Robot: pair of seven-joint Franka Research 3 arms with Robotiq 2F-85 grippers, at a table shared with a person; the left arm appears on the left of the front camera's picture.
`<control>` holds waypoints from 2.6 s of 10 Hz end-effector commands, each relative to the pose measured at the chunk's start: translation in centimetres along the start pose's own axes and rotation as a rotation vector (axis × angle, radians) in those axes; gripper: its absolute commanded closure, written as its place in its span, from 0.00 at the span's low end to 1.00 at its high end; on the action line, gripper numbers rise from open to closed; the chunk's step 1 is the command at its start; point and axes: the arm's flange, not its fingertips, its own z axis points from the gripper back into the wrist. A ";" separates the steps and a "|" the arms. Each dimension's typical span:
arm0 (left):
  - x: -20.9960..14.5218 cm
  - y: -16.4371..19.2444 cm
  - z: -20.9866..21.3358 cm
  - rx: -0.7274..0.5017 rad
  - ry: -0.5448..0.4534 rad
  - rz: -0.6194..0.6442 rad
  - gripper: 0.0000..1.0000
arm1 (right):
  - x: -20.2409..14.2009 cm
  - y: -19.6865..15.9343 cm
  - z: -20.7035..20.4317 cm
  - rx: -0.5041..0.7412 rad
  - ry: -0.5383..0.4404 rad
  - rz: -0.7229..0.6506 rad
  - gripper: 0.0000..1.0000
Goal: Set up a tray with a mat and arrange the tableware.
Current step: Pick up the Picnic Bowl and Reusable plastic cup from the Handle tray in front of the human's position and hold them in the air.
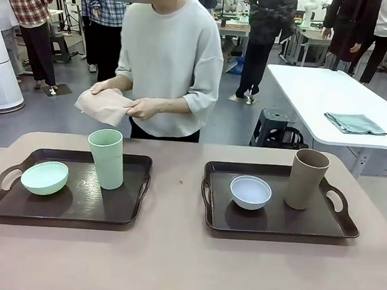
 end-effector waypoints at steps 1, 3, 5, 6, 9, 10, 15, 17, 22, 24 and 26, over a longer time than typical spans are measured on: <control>0.0 0.0 0.2 -0.019 -0.007 -0.010 0.00 | 0.0 0.0 0.0 0.016 -0.003 0.003 0.00; 0.0 0.0 0.2 -0.019 -0.007 -0.010 0.00 | 0.0 0.0 0.0 0.016 -0.003 0.003 0.00; 0.0 0.0 0.2 -0.019 -0.007 -0.010 0.00 | 0.0 0.0 0.0 0.016 -0.003 0.003 0.00; 0.0 0.0 0.2 -0.019 -0.007 -0.010 0.00 | 0.0 0.0 0.0 0.016 -0.003 0.003 0.00; 0.0 0.0 0.2 -0.019 -0.007 -0.010 0.00 | 0.0 0.0 0.0 0.016 -0.003 0.003 0.00; 0.0 0.0 0.2 -0.019 -0.007 -0.010 0.00 | 0.0 0.0 0.0 0.016 -0.003 0.003 0.00; 0.0 0.0 0.2 -0.019 -0.007 -0.010 0.00 | 0.0 0.0 0.0 0.016 -0.003 0.003 0.00; 0.0 0.0 0.2 -0.019 -0.007 -0.010 0.00 | 0.0 0.0 0.0 0.016 -0.003 0.003 0.00; 0.0 0.0 0.2 -0.019 -0.007 -0.010 0.00 | 0.0 0.0 0.0 0.016 -0.003 0.003 0.00; 0.0 0.0 0.2 -0.019 -0.007 -0.010 0.00 | 0.0 0.0 0.0 0.016 -0.003 0.003 0.00; 0.9 -0.4 -0.2 0.045 0.015 -0.026 0.00 | 0.8 0.8 -0.3 -0.016 0.017 0.074 0.00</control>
